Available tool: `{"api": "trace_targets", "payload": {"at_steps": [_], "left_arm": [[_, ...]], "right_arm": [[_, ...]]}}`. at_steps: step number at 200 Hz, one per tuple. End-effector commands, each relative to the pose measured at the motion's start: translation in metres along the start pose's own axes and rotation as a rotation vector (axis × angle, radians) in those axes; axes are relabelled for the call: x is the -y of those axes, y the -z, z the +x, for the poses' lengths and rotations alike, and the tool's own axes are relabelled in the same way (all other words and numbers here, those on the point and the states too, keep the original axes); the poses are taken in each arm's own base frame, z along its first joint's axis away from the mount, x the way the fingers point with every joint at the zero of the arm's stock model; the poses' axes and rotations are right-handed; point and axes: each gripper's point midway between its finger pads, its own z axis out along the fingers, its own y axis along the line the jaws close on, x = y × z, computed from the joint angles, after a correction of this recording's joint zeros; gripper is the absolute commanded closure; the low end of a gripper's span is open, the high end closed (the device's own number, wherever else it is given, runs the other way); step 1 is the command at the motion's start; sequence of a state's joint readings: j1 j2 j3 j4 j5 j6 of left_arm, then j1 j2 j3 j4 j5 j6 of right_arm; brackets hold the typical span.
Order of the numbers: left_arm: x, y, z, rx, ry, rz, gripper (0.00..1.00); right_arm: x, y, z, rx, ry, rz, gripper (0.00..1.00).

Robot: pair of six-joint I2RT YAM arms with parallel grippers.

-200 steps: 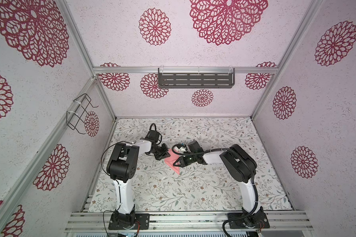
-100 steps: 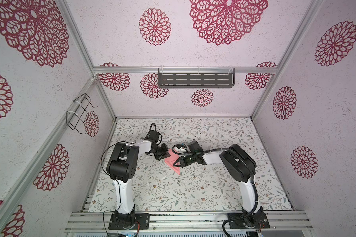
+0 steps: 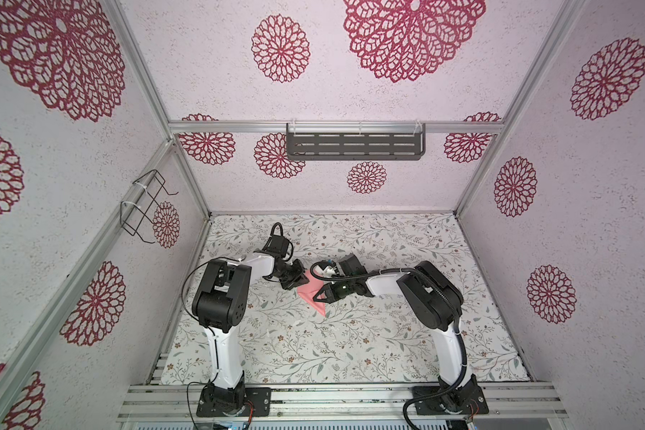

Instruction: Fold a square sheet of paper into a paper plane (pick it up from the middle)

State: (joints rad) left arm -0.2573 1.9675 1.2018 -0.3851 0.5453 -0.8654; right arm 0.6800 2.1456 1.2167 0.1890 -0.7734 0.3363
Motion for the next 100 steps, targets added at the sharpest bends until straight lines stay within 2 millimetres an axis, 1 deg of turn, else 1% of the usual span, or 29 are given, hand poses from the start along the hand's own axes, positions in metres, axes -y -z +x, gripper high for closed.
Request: {"api": "trace_targets", "payload": {"at_steps": [1,31,64,100], "left_arm": [[0.029,0.027,0.004,0.058,-0.035,0.094,0.91],[0.021,0.028,0.023,0.059,-0.004,0.119,0.90],[0.008,0.022,0.046,0.028,0.020,0.111,0.92],[-0.006,0.018,0.058,0.019,0.037,0.103,0.94]], "right_arm": [[0.018,-0.005,0.013,-0.039,-0.011,0.084,0.94],[0.021,-0.006,0.013,-0.043,-0.014,0.103,0.93],[0.024,-0.006,0.014,-0.044,-0.027,0.114,0.93],[0.025,-0.006,0.014,-0.045,-0.033,0.120,0.93]]}}
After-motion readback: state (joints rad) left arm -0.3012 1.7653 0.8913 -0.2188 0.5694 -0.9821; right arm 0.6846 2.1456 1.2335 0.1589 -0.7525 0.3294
